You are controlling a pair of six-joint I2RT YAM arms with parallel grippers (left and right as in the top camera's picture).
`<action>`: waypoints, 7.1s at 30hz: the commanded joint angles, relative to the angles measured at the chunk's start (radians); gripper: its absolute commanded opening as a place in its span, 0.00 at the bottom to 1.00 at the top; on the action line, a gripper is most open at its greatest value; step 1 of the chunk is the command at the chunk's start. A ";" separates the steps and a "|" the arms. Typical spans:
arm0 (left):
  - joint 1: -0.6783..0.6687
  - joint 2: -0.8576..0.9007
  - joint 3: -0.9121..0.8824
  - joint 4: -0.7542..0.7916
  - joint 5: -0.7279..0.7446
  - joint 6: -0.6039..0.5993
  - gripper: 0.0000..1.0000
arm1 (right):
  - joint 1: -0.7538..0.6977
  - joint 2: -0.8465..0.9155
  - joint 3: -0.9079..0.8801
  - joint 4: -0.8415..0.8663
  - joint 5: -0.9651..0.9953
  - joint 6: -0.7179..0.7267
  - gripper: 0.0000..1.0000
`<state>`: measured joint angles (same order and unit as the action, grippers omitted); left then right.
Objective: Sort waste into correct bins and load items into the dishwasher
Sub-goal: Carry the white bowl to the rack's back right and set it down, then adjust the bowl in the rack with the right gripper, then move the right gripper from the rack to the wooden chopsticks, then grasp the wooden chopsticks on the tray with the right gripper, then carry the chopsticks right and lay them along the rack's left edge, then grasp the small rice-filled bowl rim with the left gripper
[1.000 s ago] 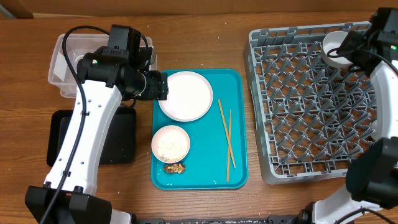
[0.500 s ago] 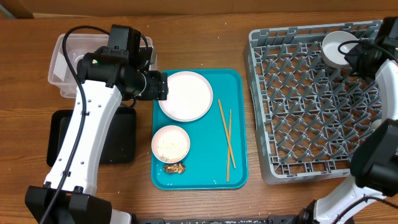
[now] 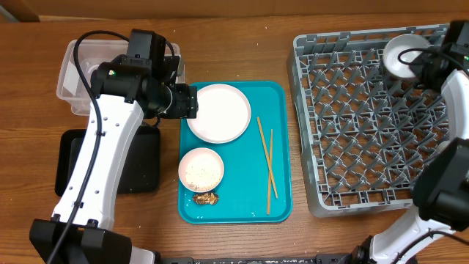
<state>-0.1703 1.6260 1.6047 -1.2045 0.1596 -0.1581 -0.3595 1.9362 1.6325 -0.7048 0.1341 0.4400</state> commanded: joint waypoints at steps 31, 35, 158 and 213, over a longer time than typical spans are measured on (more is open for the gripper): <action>-0.001 0.009 0.014 -0.001 -0.002 -0.007 0.79 | 0.069 0.091 0.002 0.029 0.999 -0.194 0.04; -0.001 0.009 0.014 -0.003 -0.002 -0.007 0.79 | 0.104 0.115 0.002 0.000 1.001 -0.166 0.04; 0.034 0.009 0.014 -0.055 -0.082 -0.111 0.93 | 0.885 -0.375 -0.319 -0.413 -0.034 -0.222 0.04; -0.299 0.038 -0.286 0.014 -0.081 -0.135 0.89 | 0.268 -0.498 -0.238 -0.515 -0.207 -0.235 0.62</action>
<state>-0.4297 1.6508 1.3880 -1.2167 0.0845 -0.2607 -0.0910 1.4372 1.3876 -1.2236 -0.0536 0.1982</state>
